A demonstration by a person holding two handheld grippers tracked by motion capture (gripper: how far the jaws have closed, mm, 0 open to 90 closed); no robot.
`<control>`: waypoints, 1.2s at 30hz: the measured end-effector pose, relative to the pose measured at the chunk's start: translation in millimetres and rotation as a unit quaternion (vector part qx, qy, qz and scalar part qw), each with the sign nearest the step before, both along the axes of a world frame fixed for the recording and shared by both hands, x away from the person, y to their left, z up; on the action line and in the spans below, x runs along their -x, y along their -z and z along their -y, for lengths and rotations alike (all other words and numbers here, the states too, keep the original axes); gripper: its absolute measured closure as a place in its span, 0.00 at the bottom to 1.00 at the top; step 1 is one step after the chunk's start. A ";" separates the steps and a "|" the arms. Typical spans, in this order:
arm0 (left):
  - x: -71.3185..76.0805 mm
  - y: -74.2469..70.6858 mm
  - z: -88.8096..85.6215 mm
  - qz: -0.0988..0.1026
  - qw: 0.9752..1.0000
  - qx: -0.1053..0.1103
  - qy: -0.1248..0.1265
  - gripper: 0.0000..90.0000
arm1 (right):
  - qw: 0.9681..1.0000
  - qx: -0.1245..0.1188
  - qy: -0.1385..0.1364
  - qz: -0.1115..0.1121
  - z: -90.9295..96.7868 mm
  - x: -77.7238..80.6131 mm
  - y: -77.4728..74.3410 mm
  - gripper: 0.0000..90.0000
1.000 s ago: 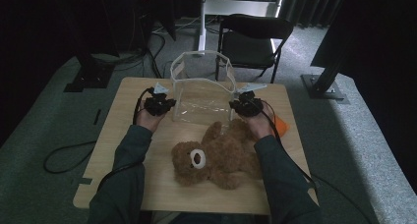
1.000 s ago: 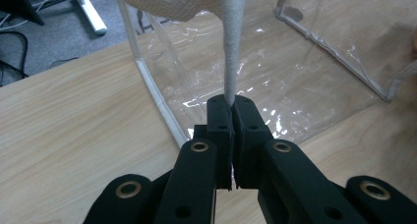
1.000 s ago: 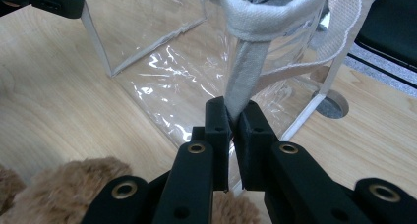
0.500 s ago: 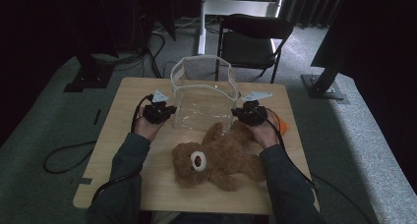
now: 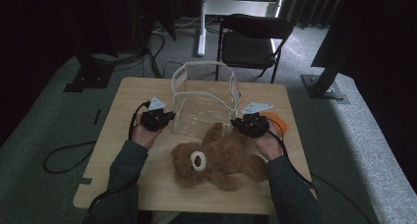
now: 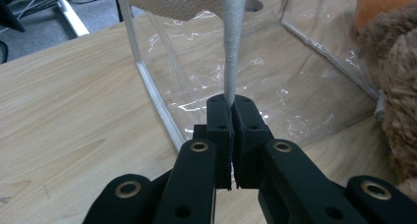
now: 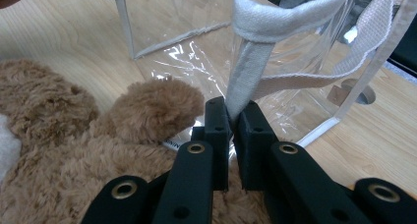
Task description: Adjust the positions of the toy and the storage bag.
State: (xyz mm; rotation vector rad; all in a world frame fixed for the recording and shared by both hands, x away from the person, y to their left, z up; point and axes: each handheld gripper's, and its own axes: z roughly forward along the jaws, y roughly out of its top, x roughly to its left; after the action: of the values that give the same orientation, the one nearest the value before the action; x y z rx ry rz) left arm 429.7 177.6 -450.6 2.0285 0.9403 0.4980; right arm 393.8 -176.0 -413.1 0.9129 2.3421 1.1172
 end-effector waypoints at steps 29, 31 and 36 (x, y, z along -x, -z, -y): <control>48.7 3.4 10.1 0.008 0.999 0.008 0.040 0.97 | 0.999 0.024 -0.011 0.022 16.9 45.6 -0.6 0.93; 52.5 3.2 11.9 0.009 0.999 0.006 0.045 0.97 | 1.000 0.018 -0.009 0.021 22.6 44.2 -0.2 0.93; 58.4 2.9 15.4 0.010 0.999 0.003 0.053 0.97 | 1.000 0.013 -0.003 0.019 31.1 43.2 0.2 0.93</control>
State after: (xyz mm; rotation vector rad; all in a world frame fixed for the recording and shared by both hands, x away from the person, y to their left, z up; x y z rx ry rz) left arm 371.3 162.2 -453.5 2.0513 0.8170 0.4561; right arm 350.6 -207.1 -413.3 0.8682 2.3241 1.0948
